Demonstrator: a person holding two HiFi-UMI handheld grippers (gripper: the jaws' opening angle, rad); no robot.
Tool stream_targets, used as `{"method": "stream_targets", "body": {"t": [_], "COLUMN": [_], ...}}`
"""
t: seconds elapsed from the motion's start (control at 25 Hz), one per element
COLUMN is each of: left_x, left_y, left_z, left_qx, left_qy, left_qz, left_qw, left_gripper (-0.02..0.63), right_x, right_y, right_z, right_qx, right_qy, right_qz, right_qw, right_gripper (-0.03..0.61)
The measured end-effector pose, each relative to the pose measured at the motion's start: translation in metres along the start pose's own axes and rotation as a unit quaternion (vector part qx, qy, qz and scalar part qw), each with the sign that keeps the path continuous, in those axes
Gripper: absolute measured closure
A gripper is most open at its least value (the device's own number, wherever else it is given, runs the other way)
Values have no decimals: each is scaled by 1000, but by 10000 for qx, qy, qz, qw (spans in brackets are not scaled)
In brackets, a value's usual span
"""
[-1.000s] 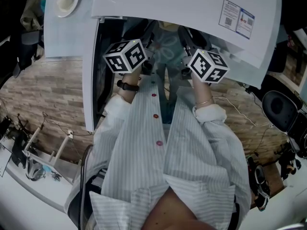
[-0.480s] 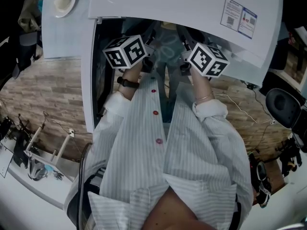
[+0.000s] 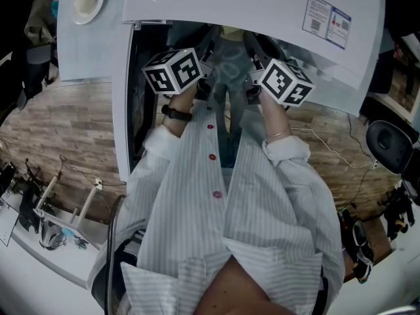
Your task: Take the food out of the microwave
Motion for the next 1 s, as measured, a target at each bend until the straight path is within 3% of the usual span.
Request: {"method": "stream_targets", "body": {"t": [0.32,1.0], "left_x": [-10,-27], "left_y": [1,14], "left_z": [-6,-29], "left_qx": [57,212], "left_qy": [-141,-78], "left_qz": [6,78], "left_qw": [9999,9997], "left_gripper": [537,537], "right_x": [-9,-24], "right_y": [-1,-4], "right_z": [-9,-30], "right_qx": [-119,42], "right_qy": [39,0], "right_qz": [-11,-78], "right_qw": [9999,10000], "right_gripper": [459,463]}}
Point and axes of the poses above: the fingertips, and each gripper's own axes: z forward along the fingers, y to its right, x out of its top, the point moved 10 cm from there along -z, backward along the fingers, and after that the axes turned 5 degrees about z, right-handed, at the moved point
